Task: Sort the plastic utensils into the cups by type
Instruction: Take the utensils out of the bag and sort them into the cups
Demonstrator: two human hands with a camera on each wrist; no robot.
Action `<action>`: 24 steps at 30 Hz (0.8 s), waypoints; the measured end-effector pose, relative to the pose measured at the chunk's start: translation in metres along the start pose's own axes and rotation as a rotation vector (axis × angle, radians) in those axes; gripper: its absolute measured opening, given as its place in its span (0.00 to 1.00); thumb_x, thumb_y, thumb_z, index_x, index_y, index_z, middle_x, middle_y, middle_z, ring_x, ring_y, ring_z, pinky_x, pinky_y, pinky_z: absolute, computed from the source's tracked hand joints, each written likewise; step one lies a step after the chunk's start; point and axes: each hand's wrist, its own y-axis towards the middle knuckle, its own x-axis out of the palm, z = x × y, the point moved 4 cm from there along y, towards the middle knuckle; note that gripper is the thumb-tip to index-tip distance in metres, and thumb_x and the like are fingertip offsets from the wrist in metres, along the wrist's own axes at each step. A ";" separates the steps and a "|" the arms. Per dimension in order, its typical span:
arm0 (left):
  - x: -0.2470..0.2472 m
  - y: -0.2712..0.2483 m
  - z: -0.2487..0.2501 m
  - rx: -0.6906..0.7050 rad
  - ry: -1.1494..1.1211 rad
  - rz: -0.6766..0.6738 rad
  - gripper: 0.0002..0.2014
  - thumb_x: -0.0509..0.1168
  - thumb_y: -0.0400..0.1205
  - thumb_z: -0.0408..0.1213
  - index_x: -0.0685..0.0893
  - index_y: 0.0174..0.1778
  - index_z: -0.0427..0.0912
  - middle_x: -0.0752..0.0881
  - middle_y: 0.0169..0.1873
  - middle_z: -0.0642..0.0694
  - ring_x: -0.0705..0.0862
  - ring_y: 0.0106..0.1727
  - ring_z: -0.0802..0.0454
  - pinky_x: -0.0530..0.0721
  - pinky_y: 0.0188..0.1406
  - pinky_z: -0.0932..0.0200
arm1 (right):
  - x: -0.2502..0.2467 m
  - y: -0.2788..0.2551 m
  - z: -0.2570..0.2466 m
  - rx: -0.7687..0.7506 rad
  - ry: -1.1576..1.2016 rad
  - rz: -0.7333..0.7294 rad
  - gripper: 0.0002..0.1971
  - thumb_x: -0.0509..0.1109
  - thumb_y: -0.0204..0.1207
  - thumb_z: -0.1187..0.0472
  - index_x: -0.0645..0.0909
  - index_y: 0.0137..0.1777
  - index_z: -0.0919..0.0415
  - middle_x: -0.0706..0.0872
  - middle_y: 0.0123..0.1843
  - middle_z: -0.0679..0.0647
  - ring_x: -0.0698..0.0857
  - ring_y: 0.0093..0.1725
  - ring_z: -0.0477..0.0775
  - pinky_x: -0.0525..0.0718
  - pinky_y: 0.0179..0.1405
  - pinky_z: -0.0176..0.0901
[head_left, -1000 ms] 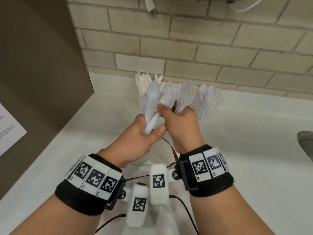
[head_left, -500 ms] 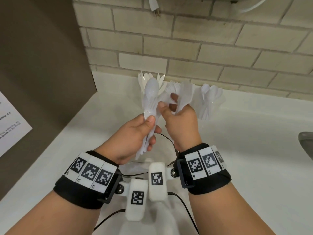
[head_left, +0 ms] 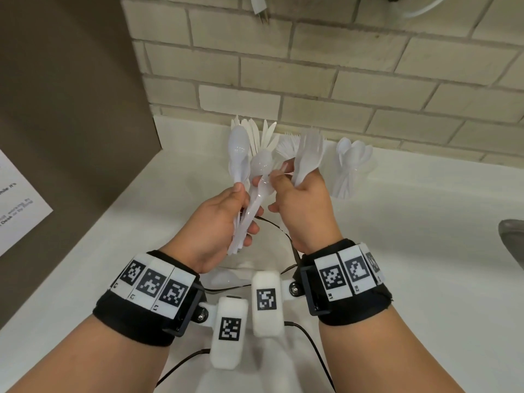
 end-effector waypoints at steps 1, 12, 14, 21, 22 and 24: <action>-0.001 0.000 -0.001 -0.004 0.003 0.014 0.18 0.52 0.87 0.49 0.77 0.39 0.42 0.83 0.37 0.44 0.79 0.28 0.52 0.76 0.29 0.56 | 0.000 0.000 0.000 0.023 0.055 -0.004 0.01 0.62 0.83 0.64 0.72 0.51 0.59 0.91 0.45 0.57 0.89 0.43 0.51 0.84 0.32 0.43; -0.017 0.005 0.002 0.033 0.051 0.121 0.11 0.50 0.89 0.44 0.70 0.56 0.40 0.81 0.40 0.42 0.69 0.23 0.57 0.69 0.21 0.60 | -0.039 0.063 -0.029 0.015 0.033 0.088 0.09 0.57 0.87 0.62 0.70 0.65 0.57 0.85 0.47 0.56 0.82 0.27 0.53 0.88 0.31 0.48; -0.019 0.006 0.003 0.037 0.073 0.117 0.12 0.50 0.89 0.44 0.68 0.62 0.41 0.81 0.39 0.41 0.68 0.22 0.57 0.67 0.21 0.60 | -0.053 0.097 -0.036 -0.106 -0.110 0.161 0.13 0.58 0.85 0.63 0.71 0.68 0.58 0.86 0.41 0.51 0.78 0.27 0.47 0.82 0.29 0.40; -0.013 0.015 -0.001 0.023 0.101 0.050 0.13 0.52 0.88 0.42 0.80 0.53 0.40 0.78 0.30 0.49 0.75 0.28 0.54 0.78 0.32 0.55 | -0.055 0.169 -0.013 -0.261 -0.049 0.201 0.11 0.59 0.83 0.68 0.76 0.50 0.49 0.82 0.37 0.48 0.76 0.32 0.47 0.78 0.37 0.34; -0.012 0.016 -0.002 0.025 0.105 0.045 0.13 0.53 0.88 0.42 0.80 0.52 0.41 0.79 0.29 0.50 0.77 0.29 0.54 0.80 0.34 0.54 | -0.053 0.173 -0.004 -0.242 -0.042 0.201 0.11 0.60 0.83 0.67 0.76 0.51 0.49 0.82 0.37 0.48 0.77 0.32 0.47 0.79 0.37 0.35; -0.011 0.018 -0.004 0.019 0.101 0.039 0.13 0.53 0.88 0.41 0.80 0.51 0.40 0.79 0.28 0.51 0.79 0.30 0.54 0.82 0.36 0.53 | -0.051 0.185 0.019 -0.182 -0.017 0.194 0.09 0.63 0.83 0.66 0.78 0.49 0.48 0.84 0.37 0.49 0.80 0.33 0.48 0.82 0.41 0.40</action>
